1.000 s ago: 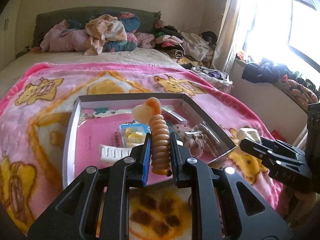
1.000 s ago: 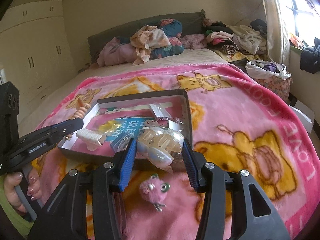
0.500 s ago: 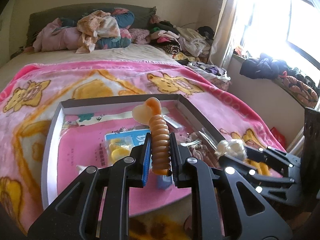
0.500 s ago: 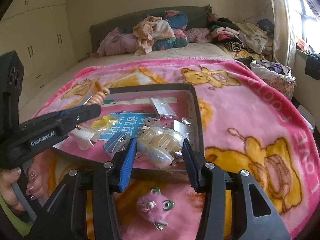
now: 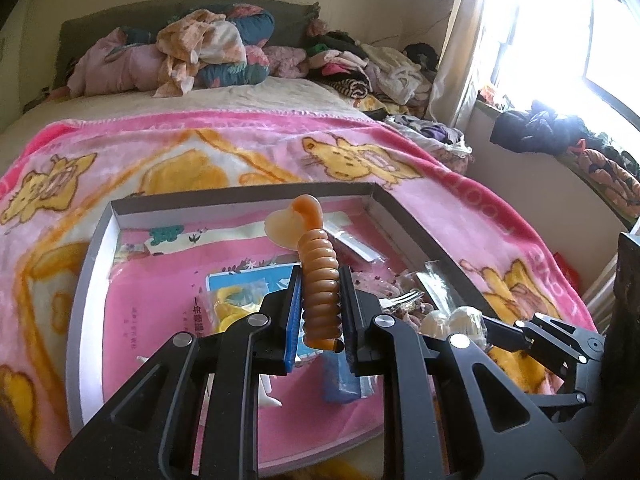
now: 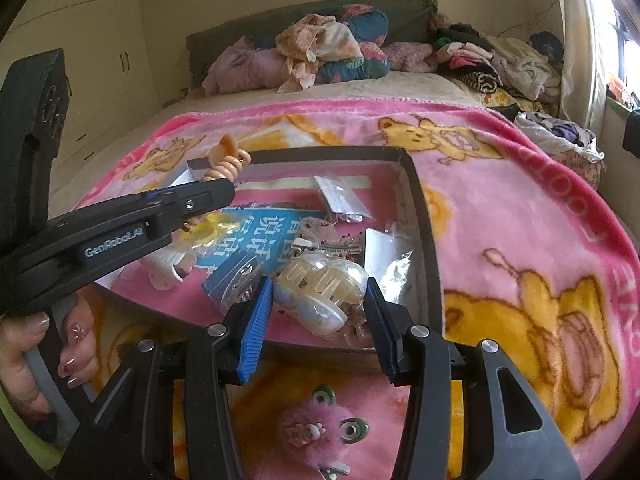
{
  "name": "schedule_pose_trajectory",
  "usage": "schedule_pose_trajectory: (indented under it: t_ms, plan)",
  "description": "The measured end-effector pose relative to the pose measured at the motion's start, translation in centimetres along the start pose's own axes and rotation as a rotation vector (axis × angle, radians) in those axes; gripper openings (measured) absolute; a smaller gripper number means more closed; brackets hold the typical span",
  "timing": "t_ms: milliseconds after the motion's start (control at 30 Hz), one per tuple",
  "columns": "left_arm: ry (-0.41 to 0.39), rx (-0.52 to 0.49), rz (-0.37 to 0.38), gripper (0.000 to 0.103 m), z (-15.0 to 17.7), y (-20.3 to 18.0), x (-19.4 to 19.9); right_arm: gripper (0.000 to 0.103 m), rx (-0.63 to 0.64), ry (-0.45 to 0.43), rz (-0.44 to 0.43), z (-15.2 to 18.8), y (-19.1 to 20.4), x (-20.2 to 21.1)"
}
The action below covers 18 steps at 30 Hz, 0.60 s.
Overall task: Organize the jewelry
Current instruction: 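Carry the spiral tie and clear claw clip into the tray and release both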
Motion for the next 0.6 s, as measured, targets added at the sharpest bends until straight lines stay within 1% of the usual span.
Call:
schedule_pose_trajectory:
  t_ms: [200,300,333,433,533,600]
  plan:
    - [0.030,-0.002,-0.008,0.011,0.4,0.1,-1.0,0.046,0.030,-0.004,0.003,0.5,0.4,0.0]
    - [0.038,0.000,-0.008,0.011,0.5,0.1,-1.2,0.056,0.028,-0.010,-0.006,0.6,0.5,0.3]
    - [0.039,-0.001,-0.010,0.011,0.6,0.1,-1.3,0.061,0.029,-0.014,0.000,0.6,0.5,0.5]
    - [0.042,-0.003,-0.011,0.011,0.7,0.0,-1.2,0.062,0.033,-0.023,0.006,0.9,0.5,1.0]
    - [0.045,-0.003,-0.016,0.011,0.8,0.0,-1.2,0.066,0.017,-0.037,0.012,1.2,0.2,1.8]
    - [0.045,0.000,-0.019,0.014,0.8,0.0,-1.2,0.067,-0.001,-0.049,0.010,1.4,-0.2,2.5]
Point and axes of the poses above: each gripper's, at about its wrist camera, not at the fingertips, and x roughly against the way its jaws point, y to its left, z to its underside, the point moved 1 cm from there along -x, roughly the way its jaws point
